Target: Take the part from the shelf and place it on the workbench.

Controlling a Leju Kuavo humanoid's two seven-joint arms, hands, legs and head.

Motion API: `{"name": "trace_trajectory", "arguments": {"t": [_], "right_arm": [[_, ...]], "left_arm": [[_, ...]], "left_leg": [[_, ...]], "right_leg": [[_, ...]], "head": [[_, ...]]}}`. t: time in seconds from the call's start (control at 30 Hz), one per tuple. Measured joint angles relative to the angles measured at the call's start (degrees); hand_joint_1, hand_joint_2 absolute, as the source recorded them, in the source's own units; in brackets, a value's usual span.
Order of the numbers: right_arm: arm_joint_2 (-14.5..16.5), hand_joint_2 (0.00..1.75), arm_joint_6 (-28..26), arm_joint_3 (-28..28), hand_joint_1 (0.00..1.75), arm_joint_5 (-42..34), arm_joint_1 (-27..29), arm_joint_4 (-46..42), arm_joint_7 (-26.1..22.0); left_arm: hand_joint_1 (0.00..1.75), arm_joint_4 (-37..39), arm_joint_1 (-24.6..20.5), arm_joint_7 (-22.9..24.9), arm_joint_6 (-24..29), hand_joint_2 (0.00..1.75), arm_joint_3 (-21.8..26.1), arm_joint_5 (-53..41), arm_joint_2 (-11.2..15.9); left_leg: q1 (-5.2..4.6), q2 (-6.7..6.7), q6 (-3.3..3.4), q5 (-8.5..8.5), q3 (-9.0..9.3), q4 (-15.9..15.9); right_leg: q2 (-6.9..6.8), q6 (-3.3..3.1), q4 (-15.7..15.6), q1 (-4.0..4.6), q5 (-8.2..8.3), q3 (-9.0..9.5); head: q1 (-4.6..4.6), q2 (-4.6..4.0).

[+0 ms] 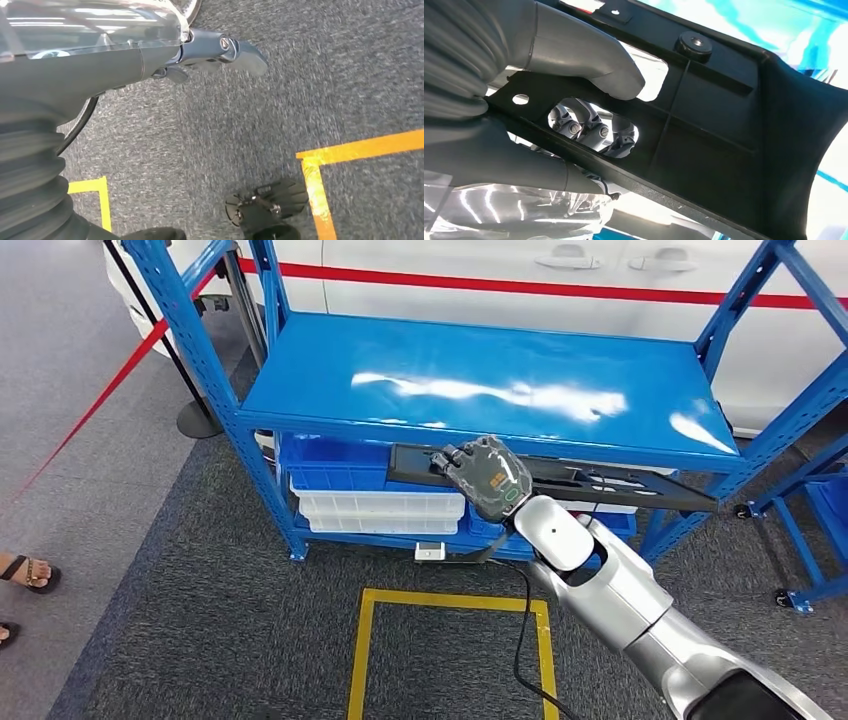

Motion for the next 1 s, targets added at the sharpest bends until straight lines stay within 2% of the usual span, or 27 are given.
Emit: {"name": "trace_trajectory", "arguments": {"t": [0.03,0.07,0.13,0.17,0.2,0.23,0.27,0.33,0.37,0.4,0.5,0.53,0.6,0.67,0.7,0.73,0.77,0.8,0.87,0.9,0.93,1.0], "right_arm": [[0.01,1.75,-0.03,-0.06,1.75,-0.01,0.26,-0.01,0.01],[0.01,1.75,-0.08,-0.09,1.75,-0.03,0.50,-0.03,0.00],[-0.02,1.75,-0.17,-0.18,1.75,-0.07,1.06,-0.08,-0.01],[-0.03,1.75,-0.22,-0.24,1.75,-0.09,1.45,-0.10,-0.02],[-0.03,1.75,-0.26,-0.30,1.75,-0.09,1.90,-0.11,-0.03],[-0.03,1.75,-0.30,-0.35,1.75,-0.09,2.36,-0.12,-0.03],[-0.02,1.75,-0.35,-0.39,1.75,-0.09,2.79,-0.13,-0.04],[-0.03,1.75,-0.51,-0.63,1.75,-0.15,3.42,-0.25,-0.01],[-0.02,1.75,-0.63,-0.86,1.75,-0.21,3.69,-0.34,0.07],[-0.02,1.75,-0.90,-1.09,1.75,-0.28,3.99,-0.45,0.19],[0.02,1.75,-2.14,-1.84,1.75,-0.43,5.60,-0.67,0.75],[0.04,1.75,-2.56,-2.13,1.75,-0.45,6.28,-0.73,0.92],[0.07,1.75,-3.20,-2.74,1.75,-0.50,7.46,-0.85,1.20],[0.07,1.75,-3.50,-3.11,1.75,-0.52,8.40,-0.89,1.37],[0.07,1.75,-3.59,-3.21,1.75,-0.54,8.92,-0.89,1.40],[0.07,1.75,-3.74,-3.36,1.75,-0.58,9.52,-0.90,1.42],[0.07,1.75,-3.99,-3.62,1.75,-0.62,10.17,-0.96,1.45],[0.07,1.75,-4.34,-3.97,1.75,-0.64,10.78,-1.08,1.51],[0.07,1.75,-5.23,-4.77,1.75,-0.61,11.75,-1.50,1.67],[0.08,1.75,-5.67,-5.13,1.75,-0.55,12.13,-1.78,1.74],[0.08,1.75,-6.02,-5.45,1.75,-0.46,12.51,-1.98,1.80],[0.09,1.75,-6.41,-6.14,1.75,-0.28,13.42,-2.31,1.86]], "left_arm": [[0.00,0.00,0.05,-0.07,0.02,1.75,-0.01,-0.03,-0.01],[0.00,0.00,0.08,-0.11,0.03,1.75,-0.02,-0.04,-0.01],[0.00,0.00,0.14,-0.18,0.04,1.75,-0.02,-0.08,0.01],[0.00,0.00,0.18,-0.22,0.06,1.75,-0.02,-0.12,0.02],[0.00,0.00,0.21,-0.27,0.09,1.75,-0.02,-0.19,0.03],[0.00,0.00,0.24,-0.32,0.13,1.75,-0.02,-0.26,0.04],[0.00,0.00,0.25,-0.34,0.16,1.75,-0.03,-0.32,0.05],[0.00,-0.01,0.21,-0.38,0.18,1.75,-0.04,-0.37,0.07],[0.00,-0.01,0.19,-0.39,0.18,1.75,-0.05,-0.36,0.07],[0.00,-0.01,0.19,-0.41,0.19,1.75,-0.05,-0.34,0.08],[0.00,0.00,0.32,-0.52,0.20,1.75,-0.06,-0.18,0.05],[0.00,-0.01,0.32,-0.62,0.20,1.75,-0.06,-0.13,0.02],[0.00,-0.01,0.30,-0.78,0.22,1.75,-0.06,-0.09,-0.02],[0.00,0.00,0.39,-0.83,0.23,1.75,-0.06,-0.08,-0.02],[0.00,0.00,0.46,-0.86,0.22,1.75,-0.06,-0.08,-0.02],[0.00,0.00,0.52,-0.90,0.22,1.75,-0.06,-0.09,-0.02],[0.00,0.00,0.54,-0.97,0.22,1.75,-0.06,-0.09,-0.02],[0.00,0.00,0.54,-1.05,0.23,1.75,-0.06,-0.10,-0.02],[0.00,0.00,0.57,-1.19,0.25,1.75,-0.07,-0.14,-0.03],[0.00,0.00,0.60,-1.23,0.28,1.75,-0.08,-0.18,-0.03],[0.00,0.00,0.65,-1.25,0.31,1.75,-0.08,-0.23,-0.04],[0.00,0.00,0.72,-1.25,0.36,1.75,-0.09,-0.33,-0.03]], "left_leg": [[0.01,-0.02,-0.29,-0.90,-0.39,0.77],[0.04,-0.05,-0.56,-2.76,-1.14,2.69],[0.34,-0.05,-1.03,-7.96,-3.32,9.67],[0.50,-0.03,-1.27,-9.68,-4.24,13.27],[0.66,-0.03,-1.49,-10.25,-4.52,15.57],[0.81,-0.02,-1.68,-9.73,-3.79,15.82],[0.96,-0.01,-1.82,-8.50,-1.93,13.72],[1.15,-0.02,-1.90,-6.58,3.54,5.83],[1.09,-0.07,-1.70,-6.27,5.47,2.72],[1.00,-0.13,-1.42,-6.40,6.48,0.92],[0.90,-0.13,-0.23,-6.29,6.38,0.18],[0.97,-0.06,0.23,-6.02,6.32,-0.02],[1.04,0.17,1.04,-5.52,6.05,-0.35],[0.86,0.52,1.41,-5.29,5.58,-0.32],[0.76,0.74,1.47,-5.23,5.40,-0.25],[0.67,0.96,1.50,-5.20,5.27,-0.15],[0.60,1.18,1.50,-5.19,5.21,-0.04],[0.53,1.41,1.48,-5.21,5.21,0.03],[0.24,1.91,1.25,-5.21,5.18,0.14],[0.11,2.24,1.03,-5.19,5.12,0.15],[0.02,2.61,0.77,-5.16,5.07,0.12],[0.05,3.24,0.16,-5.25,5.06,0.12]], "right_leg": [[-0.10,-0.38,-0.36,-0.15,0.63,-0.18],[-0.20,-0.66,-0.69,-0.33,1.25,-0.45],[-0.30,-0.96,-0.77,-0.39,2.15,-1.37],[-0.30,-0.92,-0.71,-0.41,2.52,-1.89],[-0.29,-0.84,-0.63,-0.44,2.83,-2.36],[-0.28,-0.70,-0.48,-0.50,3.07,-2.81],[-0.27,-0.54,-0.26,-0.60,3.25,-3.19],[-0.25,-0.06,0.46,-0.70,3.34,-3.94],[-0.25,0.24,0.80,-0.67,3.37,-4.25],[-0.25,0.57,1.07,-0.59,3.44,-4.50],[-0.15,1.56,1.36,-0.58,3.66,-4.80],[-0.11,1.83,2.09,-0.67,3.03,-5.16],[0.03,2.24,6.95,-0.86,-0.08,-7.39],[0.14,2.51,14.48,-0.89,-3.52,-10.87],[0.16,2.57,16.84,-0.89,-4.11,-11.89],[0.14,2.52,17.14,-0.89,-3.65,-11.86],[0.07,2.35,15.11,-0.86,-2.22,-10.63],[-0.23,2.05,11.32,-0.77,-0.29,-8.49],[-1.64,1.28,3.92,-0.26,2.12,-4.64],[-2.12,0.96,1.99,0.02,2.50,-3.82],[-2.24,0.74,1.34,0.26,2.41,-3.71],[-1.38,0.25,0.98,0.19,2.83,-3.86]], "head": [[0.00,0.00],[-0.01,0.00],[-0.02,0.00],[-0.02,0.00],[-0.02,0.00],[-0.02,0.00],[-0.02,0.00],[-0.02,0.00],[-0.02,0.00],[-0.02,0.00],[-0.02,0.00],[-0.02,0.00],[-0.02,0.00],[-0.02,0.00],[-0.02,0.00],[-0.02,0.00],[-0.02,0.00],[-0.02,0.00],[-0.01,0.00],[-0.01,0.00],[-0.01,0.00],[-0.02,0.00]]}}
